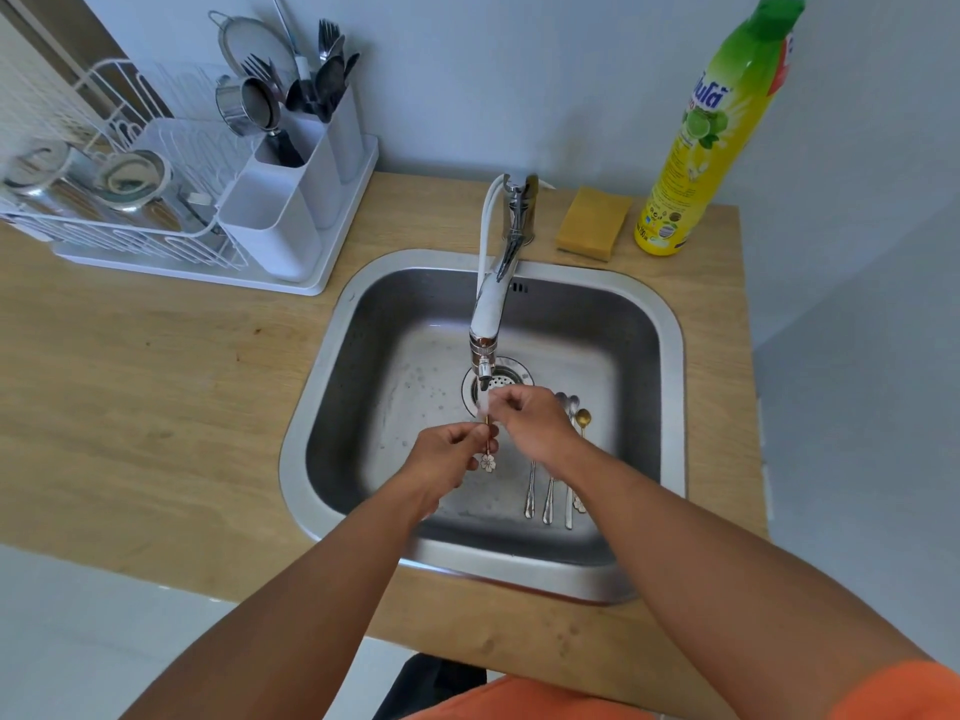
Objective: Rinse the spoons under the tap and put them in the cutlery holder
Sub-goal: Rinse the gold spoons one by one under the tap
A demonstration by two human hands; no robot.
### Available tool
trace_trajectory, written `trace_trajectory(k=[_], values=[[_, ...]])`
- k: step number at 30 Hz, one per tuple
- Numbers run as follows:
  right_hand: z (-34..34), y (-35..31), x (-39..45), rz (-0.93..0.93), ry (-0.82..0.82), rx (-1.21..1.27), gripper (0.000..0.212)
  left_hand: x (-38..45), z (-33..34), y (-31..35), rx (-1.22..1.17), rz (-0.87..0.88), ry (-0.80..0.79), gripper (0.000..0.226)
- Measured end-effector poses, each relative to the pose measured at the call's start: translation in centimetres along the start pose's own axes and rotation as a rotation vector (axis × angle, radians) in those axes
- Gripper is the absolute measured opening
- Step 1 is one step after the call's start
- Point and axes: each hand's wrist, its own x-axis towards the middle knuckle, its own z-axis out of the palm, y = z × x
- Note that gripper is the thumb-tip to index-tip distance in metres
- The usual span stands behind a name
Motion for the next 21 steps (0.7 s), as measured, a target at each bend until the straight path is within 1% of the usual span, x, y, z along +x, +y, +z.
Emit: trace_trajectory(k=[4,7,9,12,15,19,21], values=[[-0.4,0.3,0.2,0.063,-0.009,0.014,0.019,0.1,0.0,0.2,0.075,0.022,-0.012,0.018],[-0.3,0.7,-0.2,0.078,-0.012,0.009,0.022,0.2,-0.5,-0.4,0.123,0.027,-0.071,0.014],[-0.1,0.8,-0.5,0.082,-0.001,0.015,0.020,0.3,-0.9,-0.9,0.159,0.028,-0.110,0.012],[0.1,0.7,-0.9,0.095,0.012,0.031,0.018,0.2,-1.2,-1.1,0.220,0.025,-0.163,0.016],[0.7,0.9,-1.2,0.098,0.004,0.021,0.020,0.2,-1.5,-1.0,0.245,0.039,-0.207,0.018],[0.9,1.0,-2.0,0.096,0.019,-0.058,0.019,0.3,-1.5,-1.2,0.255,0.006,-0.237,0.020],[0.7,0.9,-2.3,0.111,0.033,-0.151,0.018,0.6,-1.4,-1.5,0.267,-0.007,-0.244,0.019]])
